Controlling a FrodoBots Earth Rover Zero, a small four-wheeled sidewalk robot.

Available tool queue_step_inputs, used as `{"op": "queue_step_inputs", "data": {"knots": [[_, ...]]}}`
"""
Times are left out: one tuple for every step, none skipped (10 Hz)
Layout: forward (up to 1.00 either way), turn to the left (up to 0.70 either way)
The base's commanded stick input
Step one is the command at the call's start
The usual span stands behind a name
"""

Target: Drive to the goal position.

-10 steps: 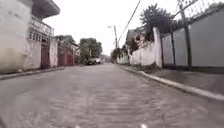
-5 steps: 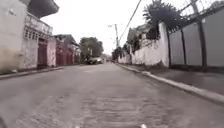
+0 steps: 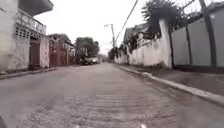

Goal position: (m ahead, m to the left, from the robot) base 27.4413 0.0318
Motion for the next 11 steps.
{"op": "queue_step_inputs", "data": {"knots": [[1.0, 0.0], [1.0, 0.0], [1.0, 0.0], [1.0, 0.0], [1.0, 0.0], [1.0, 0.0], [1.0, 0.0], [1.0, 0.0], [1.0, 0.0], [1.0, 0.0], [1.0, 0.0]]}}
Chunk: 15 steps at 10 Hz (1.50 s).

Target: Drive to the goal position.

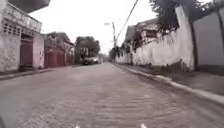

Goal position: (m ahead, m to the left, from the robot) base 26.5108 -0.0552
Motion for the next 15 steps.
{"op": "queue_step_inputs", "data": {"knots": [[1.0, 0.0], [1.0, 0.0], [1.0, 0.0], [1.0, 0.0], [1.0, 0.0], [1.0, 0.0], [1.0, 0.0], [1.0, 0.0], [1.0, 0.0], [1.0, 0.0], [1.0, 0.0], [1.0, 0.0], [1.0, 0.0], [1.0, 0.0], [1.0, 0.0]]}}
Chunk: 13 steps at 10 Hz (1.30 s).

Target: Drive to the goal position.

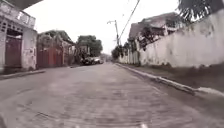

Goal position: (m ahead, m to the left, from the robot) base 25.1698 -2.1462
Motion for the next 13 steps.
{"op": "queue_step_inputs", "data": {"knots": [[1.0, 0.0], [1.0, 0.0], [1.0, 0.0], [1.0, 0.0], [1.0, 0.0], [1.0, 0.0], [1.0, 0.0], [1.0, 0.0], [1.0, 0.0], [1.0, 0.0], [1.0, 0.0], [1.0, 0.0], [1.0, -0.01]]}}
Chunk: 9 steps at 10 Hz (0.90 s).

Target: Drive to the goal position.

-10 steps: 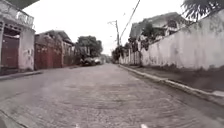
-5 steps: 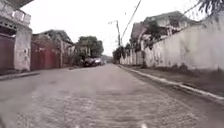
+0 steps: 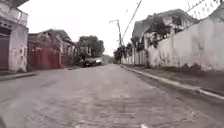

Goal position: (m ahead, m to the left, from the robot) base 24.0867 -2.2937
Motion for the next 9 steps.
{"op": "queue_step_inputs", "data": {"knots": [[1.0, -0.14], [1.0, -0.26], [1.0, -0.15], [1.0, 0.0], [1.0, 0.0], [1.0, 0.0], [1.0, 0.0], [1.0, 0.0], [1.0, 0.0]]}}
